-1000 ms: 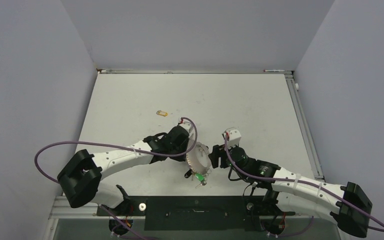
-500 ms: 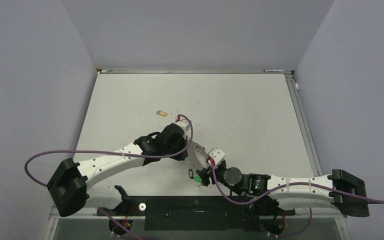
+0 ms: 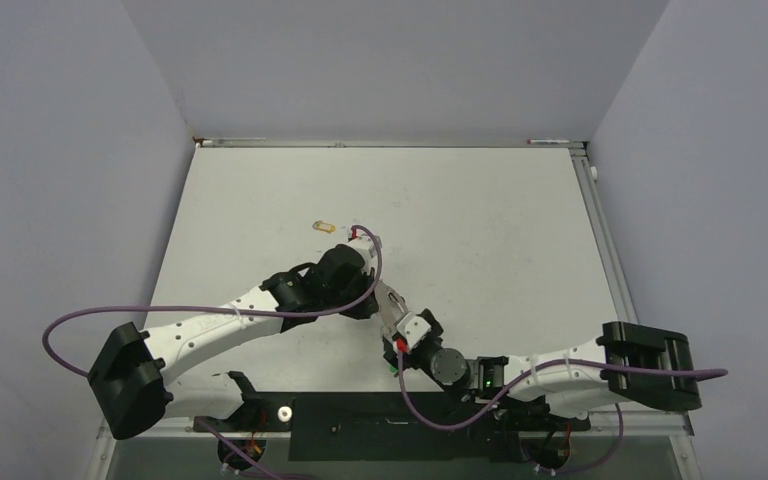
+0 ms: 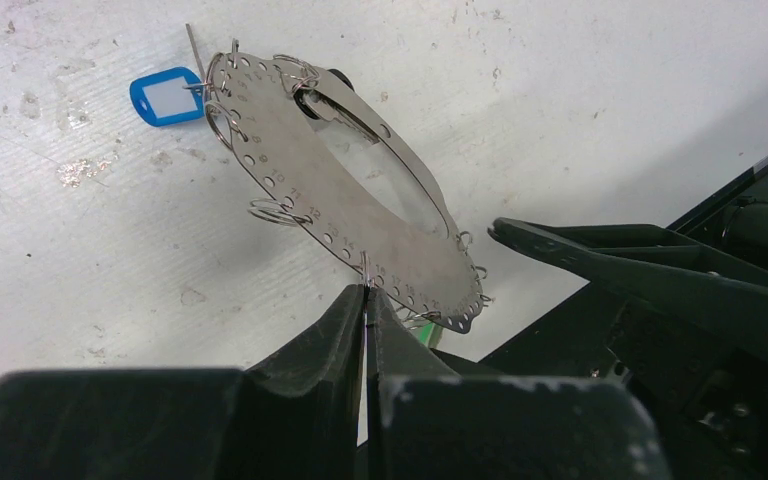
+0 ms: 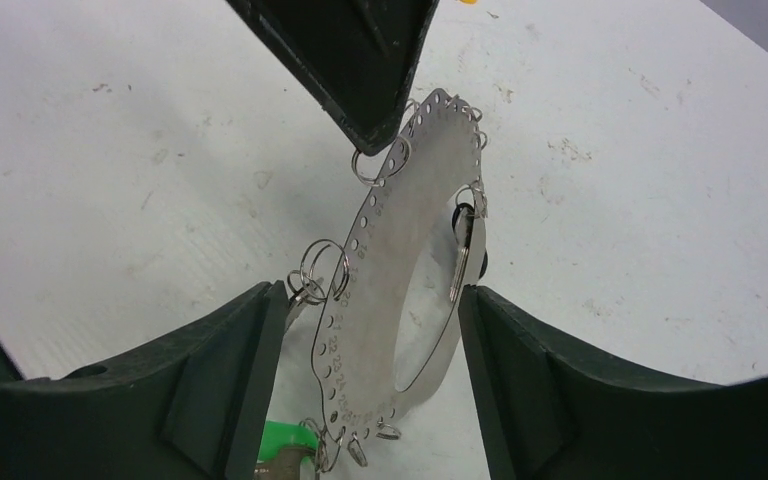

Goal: Put the keys on the keyring

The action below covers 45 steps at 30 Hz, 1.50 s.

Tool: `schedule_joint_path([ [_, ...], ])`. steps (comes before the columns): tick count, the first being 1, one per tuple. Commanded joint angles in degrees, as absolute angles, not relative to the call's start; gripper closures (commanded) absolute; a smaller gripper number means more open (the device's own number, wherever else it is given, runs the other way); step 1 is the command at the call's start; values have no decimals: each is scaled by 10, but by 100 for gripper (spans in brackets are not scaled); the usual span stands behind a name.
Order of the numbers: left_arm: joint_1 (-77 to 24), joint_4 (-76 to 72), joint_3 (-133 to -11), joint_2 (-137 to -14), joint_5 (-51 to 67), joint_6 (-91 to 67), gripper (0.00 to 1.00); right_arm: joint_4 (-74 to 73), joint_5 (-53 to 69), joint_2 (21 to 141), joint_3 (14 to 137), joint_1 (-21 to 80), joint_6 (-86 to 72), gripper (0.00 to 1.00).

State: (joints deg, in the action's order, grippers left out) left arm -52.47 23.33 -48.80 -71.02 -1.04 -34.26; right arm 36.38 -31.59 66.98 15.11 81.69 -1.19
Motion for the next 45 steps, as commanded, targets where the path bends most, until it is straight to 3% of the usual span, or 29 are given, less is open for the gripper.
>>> schedule_joint_path([
  [1,-526,205,-512,-693,-2,-353,100,489,-369,741,165,825,41,35],
  [8,-525,209,-506,-683,-5,-355,100,573,-378,820,185,826,61,37],
  [17,-525,210,-503,-678,-9,-358,100,596,-360,836,199,822,28,39],
  [27,-525,212,-503,-668,-7,-361,100,630,-390,885,209,790,4,56],
  [45,-526,216,-503,-655,15,-371,100,758,-347,939,197,769,34,62],
])
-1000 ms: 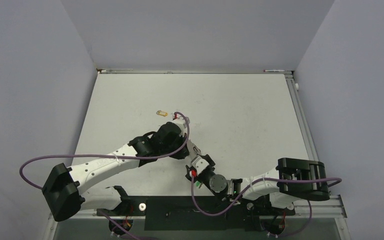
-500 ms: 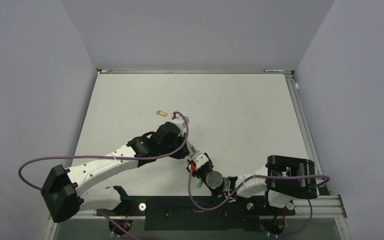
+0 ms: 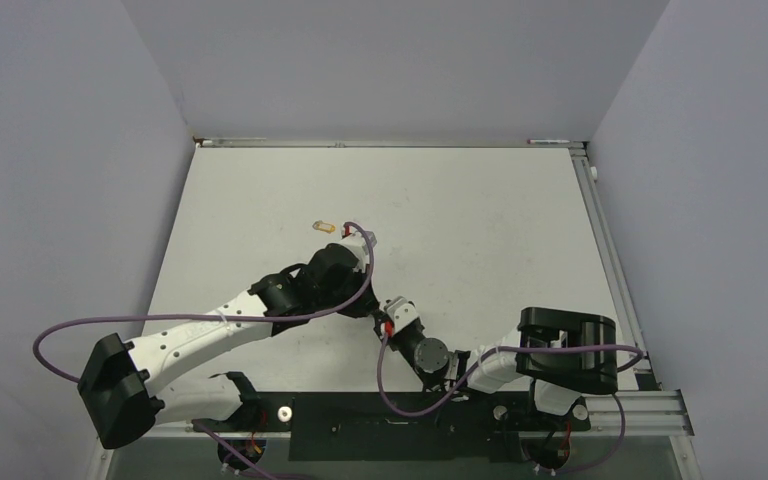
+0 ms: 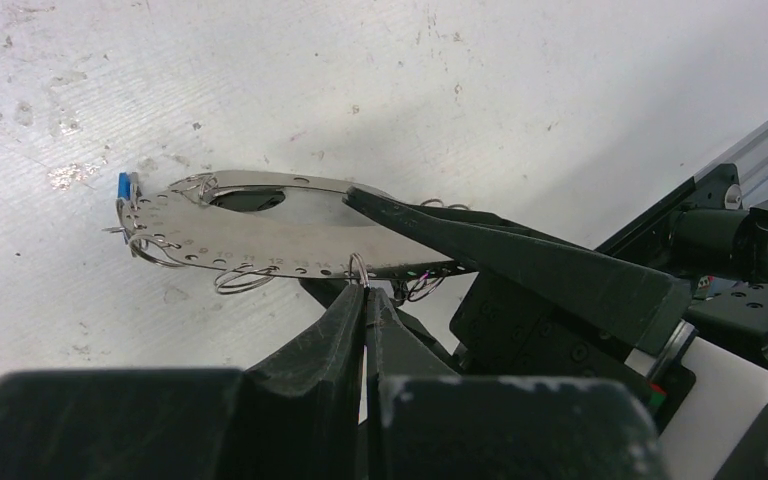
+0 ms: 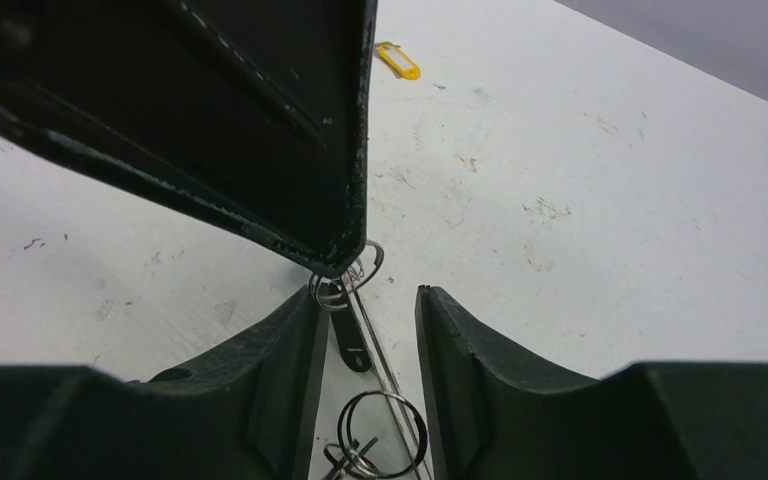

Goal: Put the keys on the keyring

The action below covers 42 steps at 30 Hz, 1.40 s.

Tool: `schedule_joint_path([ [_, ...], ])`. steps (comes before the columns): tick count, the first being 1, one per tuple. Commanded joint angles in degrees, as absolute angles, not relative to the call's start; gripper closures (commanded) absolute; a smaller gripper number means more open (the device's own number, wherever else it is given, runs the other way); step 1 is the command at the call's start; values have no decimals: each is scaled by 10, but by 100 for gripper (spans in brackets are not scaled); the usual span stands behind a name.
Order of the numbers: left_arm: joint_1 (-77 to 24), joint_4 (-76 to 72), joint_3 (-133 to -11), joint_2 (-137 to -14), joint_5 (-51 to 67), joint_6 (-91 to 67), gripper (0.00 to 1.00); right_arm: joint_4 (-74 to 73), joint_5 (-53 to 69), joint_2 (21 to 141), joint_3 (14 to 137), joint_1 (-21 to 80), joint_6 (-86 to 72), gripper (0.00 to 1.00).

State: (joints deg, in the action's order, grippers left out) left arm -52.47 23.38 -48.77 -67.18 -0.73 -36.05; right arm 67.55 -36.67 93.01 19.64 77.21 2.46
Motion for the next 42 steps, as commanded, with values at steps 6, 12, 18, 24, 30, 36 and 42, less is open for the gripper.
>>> schedule_joint_path([
  [6,-526,220,-504,-652,17,-374,100,792,-335,958,197,768,55,78],
  [12,-526,223,-502,-644,17,-375,100,796,-330,964,197,768,66,89],
  [18,-526,227,-498,-631,11,-375,100,794,-301,941,180,769,83,94],
  [24,-526,243,-500,-592,4,-367,89,744,-236,890,160,769,108,95],
  [30,-526,259,-506,-534,-2,-331,82,690,-132,800,138,769,126,95],
  [36,-526,285,-514,-464,31,-250,72,537,-23,696,159,771,152,95],
  [42,-526,308,-514,-408,111,-164,65,414,55,597,190,770,157,95],
])
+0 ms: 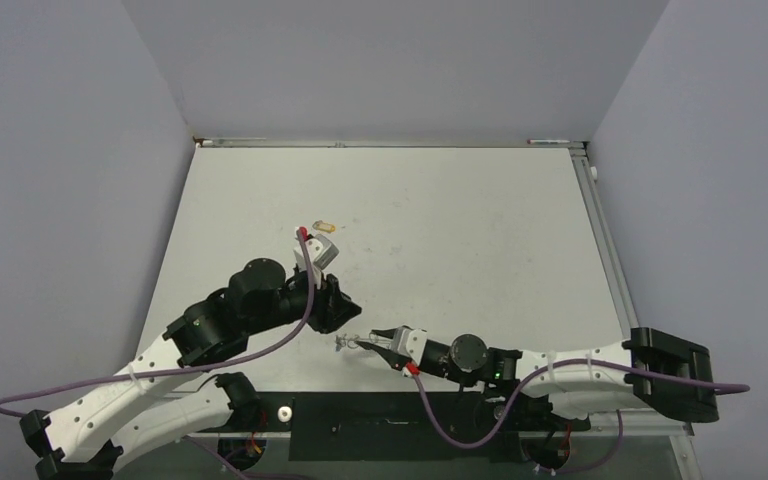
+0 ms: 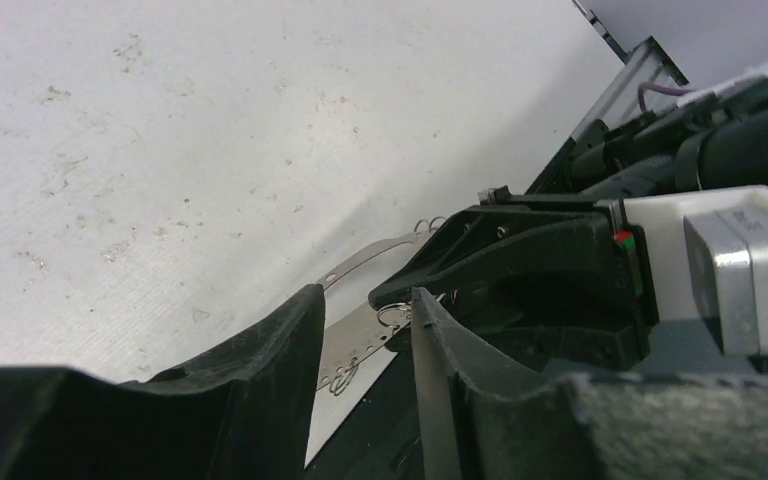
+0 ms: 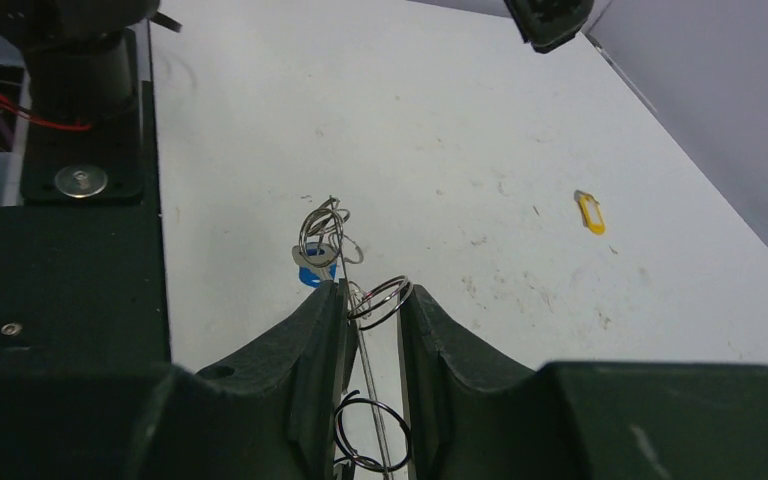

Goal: Put the keys on the keyring

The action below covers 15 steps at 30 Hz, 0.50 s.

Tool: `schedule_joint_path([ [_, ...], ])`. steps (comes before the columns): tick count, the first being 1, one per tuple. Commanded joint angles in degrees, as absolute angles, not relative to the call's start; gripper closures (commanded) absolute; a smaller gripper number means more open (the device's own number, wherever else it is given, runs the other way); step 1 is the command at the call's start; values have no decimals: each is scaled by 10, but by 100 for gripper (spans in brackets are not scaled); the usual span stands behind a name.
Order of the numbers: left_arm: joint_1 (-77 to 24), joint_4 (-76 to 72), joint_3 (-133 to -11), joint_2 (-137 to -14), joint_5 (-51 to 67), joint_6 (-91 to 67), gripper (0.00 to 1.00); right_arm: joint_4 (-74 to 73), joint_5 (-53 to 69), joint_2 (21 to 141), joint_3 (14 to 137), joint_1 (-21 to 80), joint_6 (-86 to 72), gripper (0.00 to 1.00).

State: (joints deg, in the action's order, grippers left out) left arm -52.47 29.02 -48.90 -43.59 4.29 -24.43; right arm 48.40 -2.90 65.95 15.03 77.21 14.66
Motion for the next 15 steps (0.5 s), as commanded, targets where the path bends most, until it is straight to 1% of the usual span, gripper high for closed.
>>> schedule_joint_path([
  [1,-526,311,-514,-401,129,-150,63,402,66,582,194,771,156,95],
  [3,-527,316,-513,-391,162,-121,61,376,89,555,202,770,154,95],
  [10,-528,287,-480,-363,302,-20,60,309,143,513,235,773,152,95],
  [13,-527,265,-473,-362,346,-11,54,296,143,512,245,775,157,95],
  [15,-528,264,-474,-373,369,-8,53,288,144,512,253,777,160,95],
])
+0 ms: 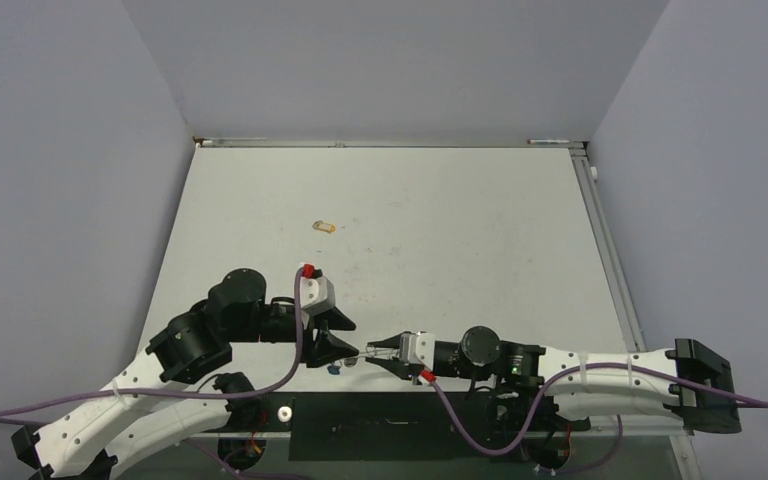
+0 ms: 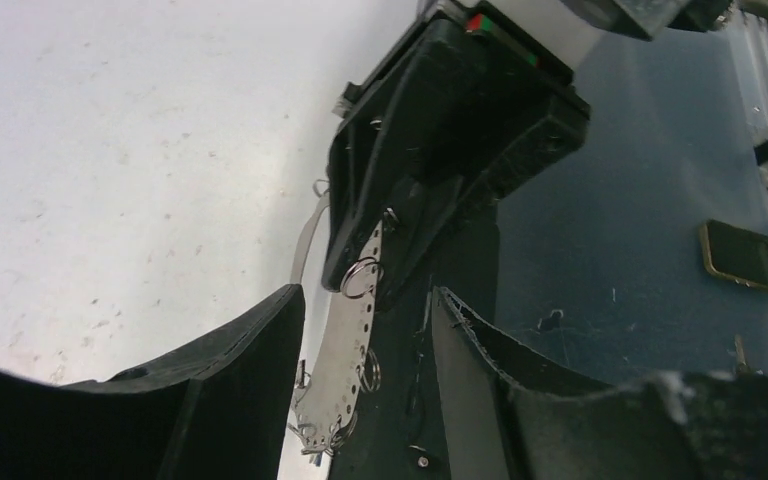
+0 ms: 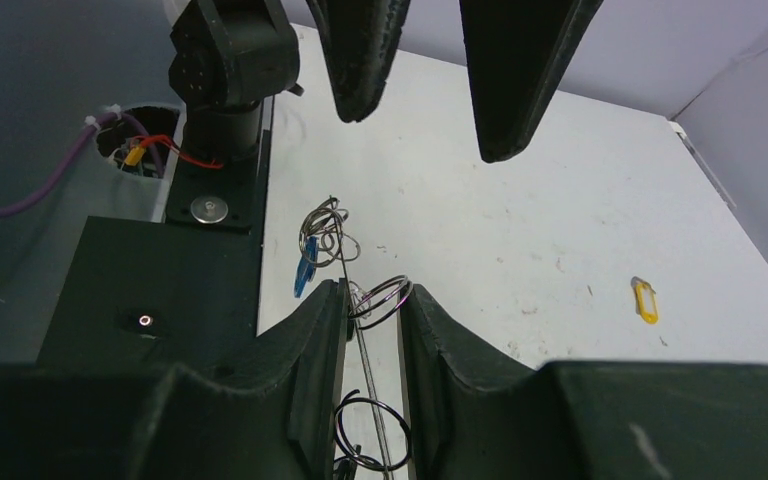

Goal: Put the keys on the keyring

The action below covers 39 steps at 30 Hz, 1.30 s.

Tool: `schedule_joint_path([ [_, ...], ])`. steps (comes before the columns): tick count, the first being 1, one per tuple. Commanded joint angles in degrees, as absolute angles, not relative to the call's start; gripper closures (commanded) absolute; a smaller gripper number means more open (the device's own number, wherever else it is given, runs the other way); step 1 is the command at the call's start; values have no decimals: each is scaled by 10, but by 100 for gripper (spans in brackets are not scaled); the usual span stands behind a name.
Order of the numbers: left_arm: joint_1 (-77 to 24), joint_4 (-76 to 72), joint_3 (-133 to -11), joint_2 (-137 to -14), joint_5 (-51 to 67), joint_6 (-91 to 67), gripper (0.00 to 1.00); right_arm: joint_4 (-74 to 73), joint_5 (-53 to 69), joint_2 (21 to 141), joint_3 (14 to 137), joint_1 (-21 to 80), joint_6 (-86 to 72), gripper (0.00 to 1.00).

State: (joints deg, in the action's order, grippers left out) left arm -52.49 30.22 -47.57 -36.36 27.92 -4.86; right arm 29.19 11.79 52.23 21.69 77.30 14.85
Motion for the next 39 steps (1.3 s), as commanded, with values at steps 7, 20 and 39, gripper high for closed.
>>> schedule_joint_path([
  [7,-527,247,-458,-402,405,12,54,267,156,504,281,782,171,95],
  [20,-528,194,-429,-388,420,6,59,247,166,473,293,786,167,95],
  [39,-523,186,-439,-448,472,-66,82,241,133,471,310,800,192,95],
])
